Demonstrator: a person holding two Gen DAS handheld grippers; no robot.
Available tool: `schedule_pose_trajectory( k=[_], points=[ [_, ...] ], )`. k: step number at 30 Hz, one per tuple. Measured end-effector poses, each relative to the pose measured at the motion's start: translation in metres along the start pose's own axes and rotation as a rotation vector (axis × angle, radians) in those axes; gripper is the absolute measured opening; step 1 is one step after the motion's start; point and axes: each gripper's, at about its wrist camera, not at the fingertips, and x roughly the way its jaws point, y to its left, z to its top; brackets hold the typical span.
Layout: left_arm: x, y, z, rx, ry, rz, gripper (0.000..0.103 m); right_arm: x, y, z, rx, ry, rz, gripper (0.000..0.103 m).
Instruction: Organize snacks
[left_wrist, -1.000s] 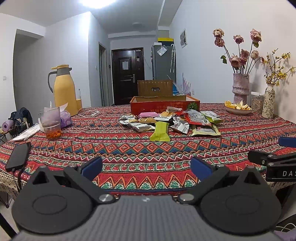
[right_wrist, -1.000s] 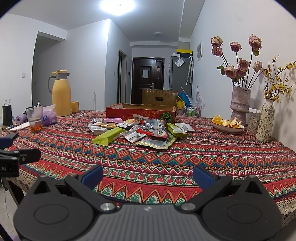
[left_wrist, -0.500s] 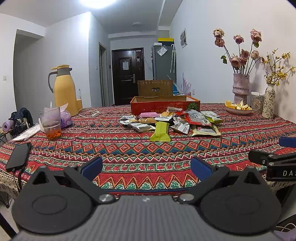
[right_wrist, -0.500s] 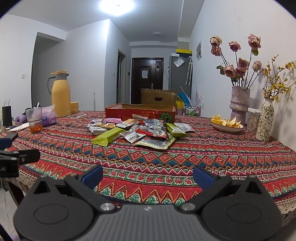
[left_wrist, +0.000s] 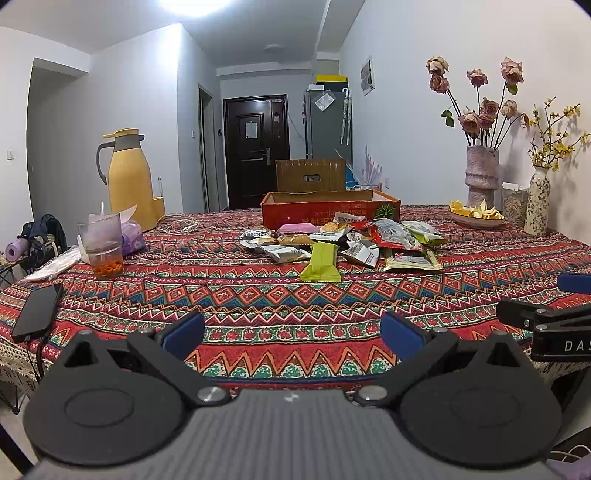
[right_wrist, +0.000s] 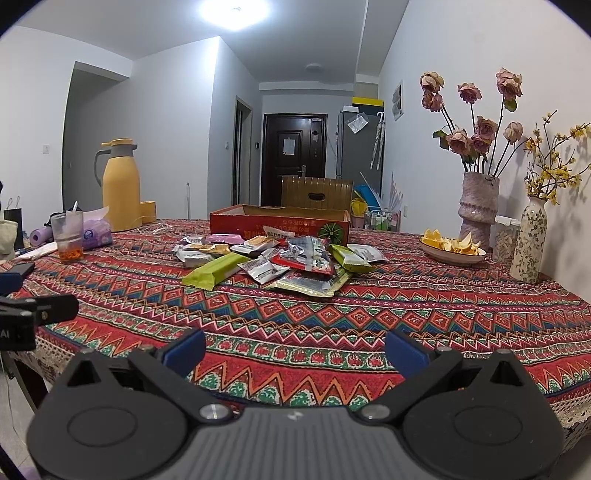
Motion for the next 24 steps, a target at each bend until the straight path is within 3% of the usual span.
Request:
schedule_pose_trajectory(
  k=[24],
  points=[
    [0.0007, 0.0012, 0.0002, -0.008, 0.002, 0.006, 0.103, 0.0011, -0.0013, -0.0014, 0.001, 0.007, -0.003, 0.103]
  ],
)
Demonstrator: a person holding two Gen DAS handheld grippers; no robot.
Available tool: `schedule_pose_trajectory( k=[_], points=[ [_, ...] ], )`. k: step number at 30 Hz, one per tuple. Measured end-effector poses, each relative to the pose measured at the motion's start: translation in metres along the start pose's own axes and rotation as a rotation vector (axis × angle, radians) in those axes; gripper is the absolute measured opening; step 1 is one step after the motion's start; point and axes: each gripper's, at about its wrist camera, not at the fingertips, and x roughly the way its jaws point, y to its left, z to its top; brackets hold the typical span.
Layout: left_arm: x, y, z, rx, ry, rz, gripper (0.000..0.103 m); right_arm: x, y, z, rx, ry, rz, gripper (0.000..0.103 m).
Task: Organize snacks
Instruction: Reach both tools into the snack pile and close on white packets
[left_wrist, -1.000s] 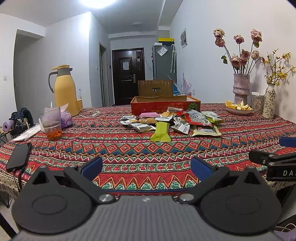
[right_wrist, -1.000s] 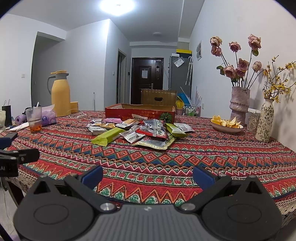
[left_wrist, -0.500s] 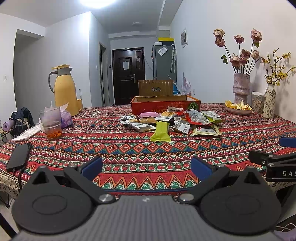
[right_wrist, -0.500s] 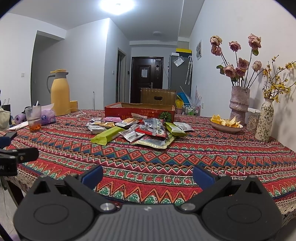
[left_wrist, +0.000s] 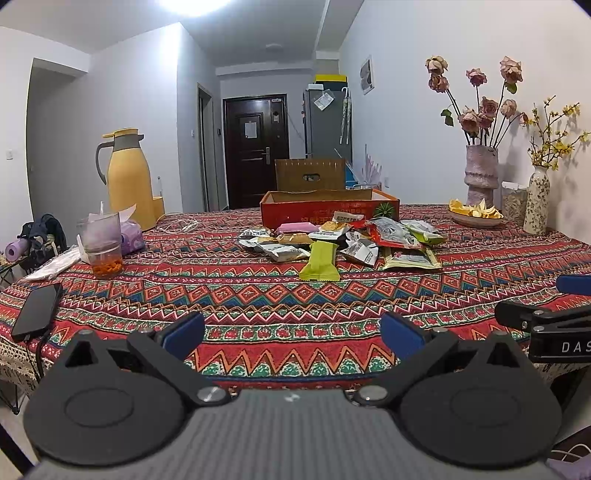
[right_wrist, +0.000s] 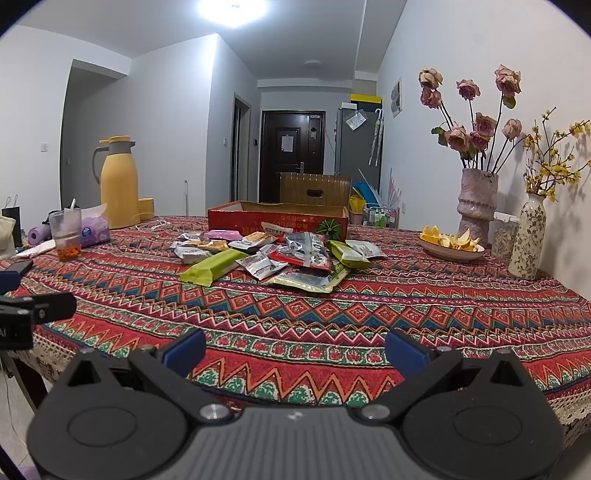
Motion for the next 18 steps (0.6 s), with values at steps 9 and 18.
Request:
schedule_pose_trajectory(
  k=[9, 18],
  points=[
    [0.000, 0.002, 0.000, -0.009, -0.005, 0.009, 0.103, 0.000, 0.001, -0.001, -0.004, -0.004, -0.003, 0.103],
    [0.027, 0.017, 0.040, -0.039, -0.059, 0.010, 0.103, 0.020, -0.006, 0.021, -0.029, -0.053, 0.000, 0.103]
  ],
)
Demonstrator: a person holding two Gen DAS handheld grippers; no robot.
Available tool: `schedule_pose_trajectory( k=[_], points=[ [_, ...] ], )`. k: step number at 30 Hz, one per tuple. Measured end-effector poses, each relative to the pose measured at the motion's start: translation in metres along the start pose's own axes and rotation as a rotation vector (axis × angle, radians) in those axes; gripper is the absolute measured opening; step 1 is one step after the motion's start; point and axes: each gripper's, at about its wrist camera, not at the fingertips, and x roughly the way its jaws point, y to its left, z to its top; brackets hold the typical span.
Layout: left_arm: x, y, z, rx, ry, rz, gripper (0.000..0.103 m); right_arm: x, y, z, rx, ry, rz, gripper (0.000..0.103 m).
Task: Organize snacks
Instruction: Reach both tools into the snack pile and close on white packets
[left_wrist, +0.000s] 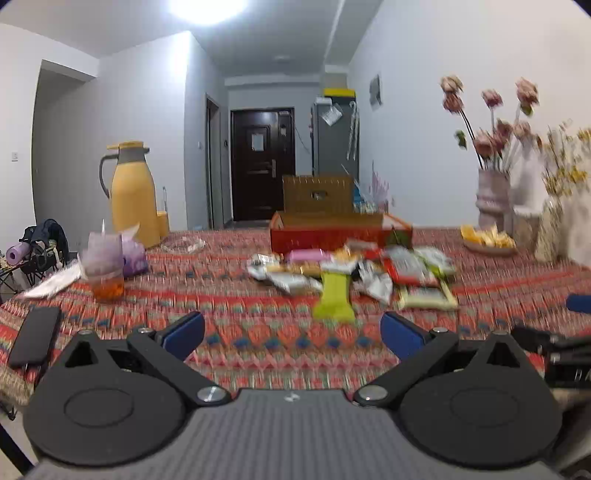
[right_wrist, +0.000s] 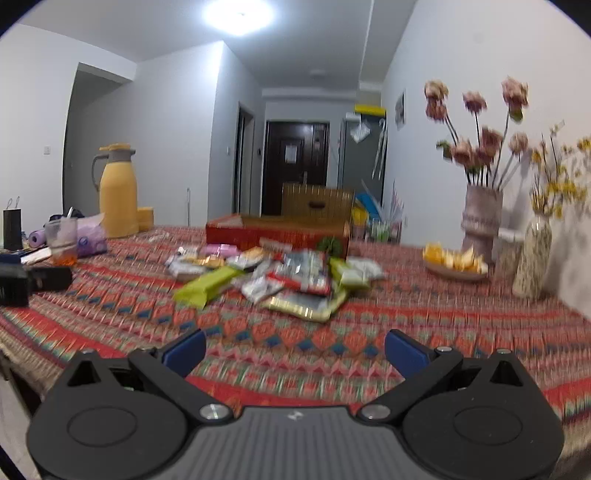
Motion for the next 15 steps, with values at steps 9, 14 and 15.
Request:
schedule_pose_trajectory(
  k=[9, 14, 15],
  points=[
    [0.101, 0.005, 0.055, -0.027, 0.023, -0.005, 0.103, 0.092, -0.022, 0.053, 0.042, 0.011, 0.037, 0.103],
    [0.179, -0.004, 0.066, 0.022, 0.155, -0.038, 0.103, 0.154, -0.040, 0.078, 0.096, 0.110, 0.079, 0.103],
    [0.192, -0.008, 0.065, 0.050, 0.167, -0.039, 0.103, 0.166, -0.042, 0.083, 0.098, 0.121, 0.095, 0.103]
  ],
)
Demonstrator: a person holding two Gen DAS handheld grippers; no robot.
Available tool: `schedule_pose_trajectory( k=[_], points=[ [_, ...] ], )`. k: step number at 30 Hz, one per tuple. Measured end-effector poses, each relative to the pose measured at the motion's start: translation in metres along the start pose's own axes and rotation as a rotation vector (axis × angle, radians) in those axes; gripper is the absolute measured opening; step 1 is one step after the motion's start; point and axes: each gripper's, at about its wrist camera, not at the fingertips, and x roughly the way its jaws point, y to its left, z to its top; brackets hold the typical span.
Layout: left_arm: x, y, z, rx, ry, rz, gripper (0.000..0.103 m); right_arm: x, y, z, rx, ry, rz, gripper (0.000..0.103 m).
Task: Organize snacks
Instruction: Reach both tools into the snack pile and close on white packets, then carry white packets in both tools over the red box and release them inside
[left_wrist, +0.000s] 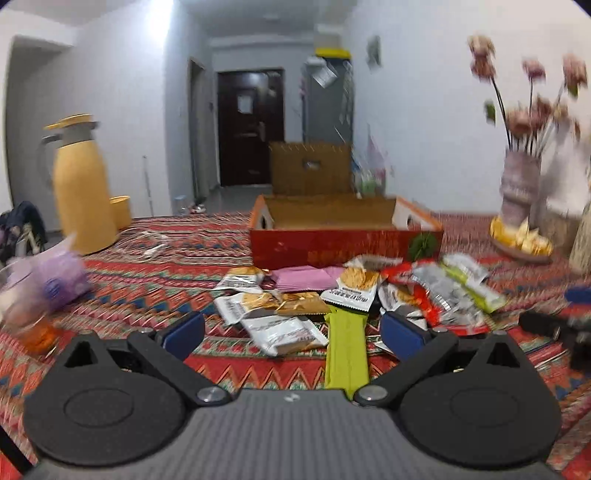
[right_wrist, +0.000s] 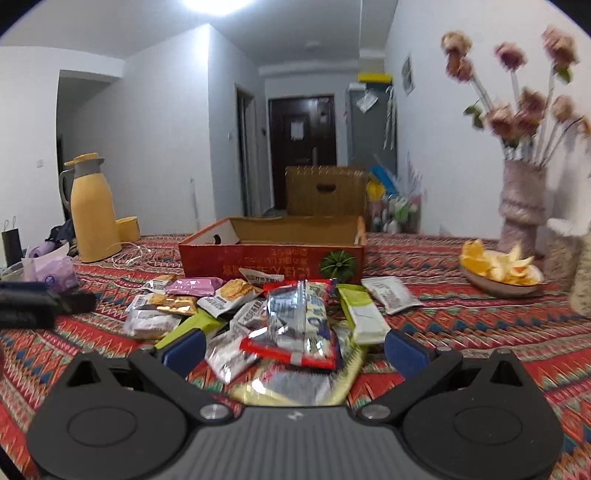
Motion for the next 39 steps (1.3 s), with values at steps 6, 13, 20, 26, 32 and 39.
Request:
schedule_pose_trajectory(
  k=[6, 13, 20, 26, 32, 39],
  points=[
    [0.073, -0.004, 0.000, 0.107, 0.039, 0.008, 0.102, 0.067, -0.010, 0.017, -0.001, 0.068, 0.011, 0.091],
    [0.123, 0.036, -0.011, -0.054, 0.168, -0.043, 0.101, 0.114, -0.003, 0.020, 0.046, 0.108, 0.086, 0.070],
    [0.144, 0.029, -0.018, -0.045, 0.215, -0.018, 0.078, 0.127, 0.050, 0.005, -0.102, 0.160, 0.258, 0.053],
    [0.139, 0.041, -0.020, -0.104, 0.202, 0.008, 0.044, 0.148, 0.062, -0.013, -0.192, 0.252, 0.081, 0.060],
    [0.114, 0.037, -0.028, -0.032, 0.183, 0.021, 0.031, 0.145, 0.053, -0.011, -0.122, 0.304, 0.084, 0.055],
    [0.040, 0.047, -0.040, -0.108, 0.104, 0.002, 0.018, 0.115, 0.065, -0.023, -0.124, 0.283, 0.133, 0.042]
  ],
)
